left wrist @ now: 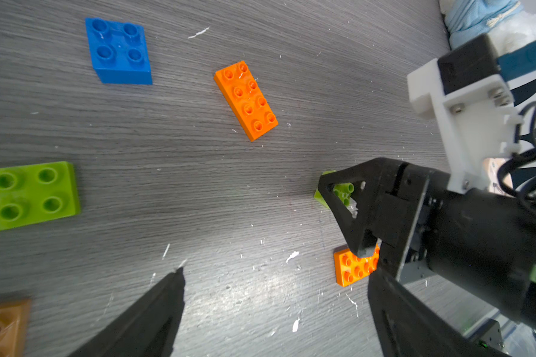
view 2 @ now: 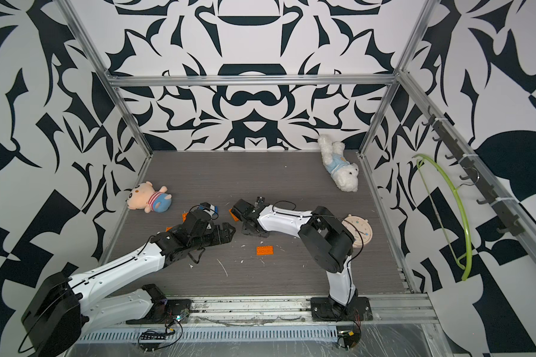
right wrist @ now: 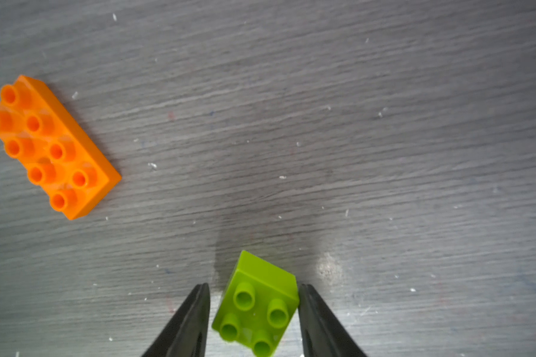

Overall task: Assemble the number 5 with lego
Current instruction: Pick up the lego brick from the center of the board.

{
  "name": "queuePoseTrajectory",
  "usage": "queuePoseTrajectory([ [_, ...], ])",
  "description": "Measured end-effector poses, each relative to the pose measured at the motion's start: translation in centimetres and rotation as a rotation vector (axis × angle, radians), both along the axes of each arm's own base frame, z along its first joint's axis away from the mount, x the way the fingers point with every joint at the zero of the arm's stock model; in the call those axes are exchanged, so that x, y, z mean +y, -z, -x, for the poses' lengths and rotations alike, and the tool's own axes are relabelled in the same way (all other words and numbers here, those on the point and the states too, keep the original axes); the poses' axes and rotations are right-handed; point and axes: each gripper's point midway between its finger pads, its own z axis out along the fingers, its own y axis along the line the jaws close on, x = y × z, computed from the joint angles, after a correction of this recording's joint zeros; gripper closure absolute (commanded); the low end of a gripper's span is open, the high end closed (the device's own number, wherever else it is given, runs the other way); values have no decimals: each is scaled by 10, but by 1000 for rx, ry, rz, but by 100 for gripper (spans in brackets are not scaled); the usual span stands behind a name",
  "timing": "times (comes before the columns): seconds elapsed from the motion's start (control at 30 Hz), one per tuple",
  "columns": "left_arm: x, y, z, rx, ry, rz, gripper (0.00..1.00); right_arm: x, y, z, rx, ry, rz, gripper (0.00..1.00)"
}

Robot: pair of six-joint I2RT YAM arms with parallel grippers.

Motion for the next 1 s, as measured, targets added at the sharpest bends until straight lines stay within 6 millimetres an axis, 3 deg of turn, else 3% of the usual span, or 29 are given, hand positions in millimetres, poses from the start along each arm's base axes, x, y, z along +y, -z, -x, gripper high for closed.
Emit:
queuePoseTrajectory([
  [0.27,0,1,0,3,0,-3,1,0,0,0,4,4,-6,52],
  [0.5,0,2,0,5,1,-5,1,1,0,0,6,2,-9,47],
  [0.77,0,2,0,5,1,-5,1,3,0,1,13,-1,-16,48],
  [1.0,0,2,0,5,1,-5,1,3,0,1,14,-2,-19,58],
])
